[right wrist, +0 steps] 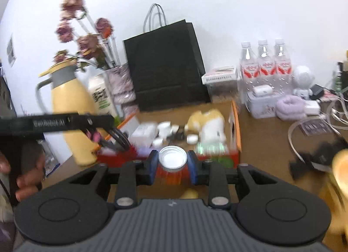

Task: Organize objects
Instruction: 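Carry the braided cable and white cap toward the box with both grippers, then lower the braided cable and white cap into the box and open both grippers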

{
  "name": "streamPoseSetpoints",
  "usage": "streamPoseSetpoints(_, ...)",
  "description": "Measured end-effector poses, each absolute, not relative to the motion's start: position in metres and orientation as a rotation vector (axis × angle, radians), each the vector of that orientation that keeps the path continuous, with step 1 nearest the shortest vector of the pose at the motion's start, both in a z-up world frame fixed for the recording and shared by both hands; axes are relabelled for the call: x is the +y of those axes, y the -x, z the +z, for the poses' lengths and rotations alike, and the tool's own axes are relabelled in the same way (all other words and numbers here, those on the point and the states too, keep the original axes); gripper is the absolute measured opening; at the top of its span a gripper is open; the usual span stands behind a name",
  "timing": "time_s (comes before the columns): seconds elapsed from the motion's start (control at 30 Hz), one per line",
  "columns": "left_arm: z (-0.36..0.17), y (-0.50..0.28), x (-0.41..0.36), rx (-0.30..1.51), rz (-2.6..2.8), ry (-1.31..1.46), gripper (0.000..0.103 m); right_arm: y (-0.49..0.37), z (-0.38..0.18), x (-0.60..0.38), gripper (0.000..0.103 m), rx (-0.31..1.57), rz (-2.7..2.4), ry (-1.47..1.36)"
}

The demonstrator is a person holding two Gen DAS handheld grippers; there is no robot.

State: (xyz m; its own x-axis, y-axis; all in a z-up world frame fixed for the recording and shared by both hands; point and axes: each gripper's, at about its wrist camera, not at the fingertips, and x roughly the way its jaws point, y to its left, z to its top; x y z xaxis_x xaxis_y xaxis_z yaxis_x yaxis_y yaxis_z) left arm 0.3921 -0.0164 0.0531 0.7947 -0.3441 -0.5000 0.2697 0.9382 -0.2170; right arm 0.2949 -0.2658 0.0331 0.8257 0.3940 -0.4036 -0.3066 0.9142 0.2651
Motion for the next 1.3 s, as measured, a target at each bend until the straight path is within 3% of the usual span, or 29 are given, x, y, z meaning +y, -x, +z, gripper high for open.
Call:
streamPoseSetpoints(0.27,-0.002,-0.504,-0.015,0.859,-0.239,0.172,0.082,-0.448,0.006,-0.224,0.032,0.678,0.334,-0.190)
streamPoseSetpoints(0.3,-0.002,-0.508,-0.018,0.835,-0.241,0.156,0.081,-0.457,0.000,-0.221,0.047,0.697,0.321,-0.195)
streamPoseSetpoints(0.33,0.000,-0.508,-0.020,0.818,-0.236,0.137,0.081,-0.465,-0.005,-0.219,0.051,0.709,0.297,-0.195)
streamPoseSetpoints(0.5,0.024,-0.497,-0.013,0.719,-0.289,0.154,0.085,-0.463,-0.002,-0.225,0.059,0.659,0.265,-0.208)
streamPoseSetpoints(0.63,0.050,-0.469,0.002,0.653,-0.281,0.171,0.085,-0.441,0.019,-0.233,0.061,0.588,0.236,-0.176)
streamPoseSetpoints(0.87,0.087,-0.364,0.019,0.518,-0.260,0.159,0.087,-0.355,0.058,-0.250,0.075,0.442,0.240,-0.132)
streamPoseSetpoints(1.13,0.050,-0.218,-0.008,0.496,-0.293,0.092,0.089,-0.225,0.029,-0.262,0.079,0.461,0.257,-0.190)
streamPoseSetpoints(1.3,0.012,-0.148,-0.026,0.552,-0.292,-0.025,0.089,-0.145,-0.005,-0.250,0.082,0.536,0.259,-0.087)
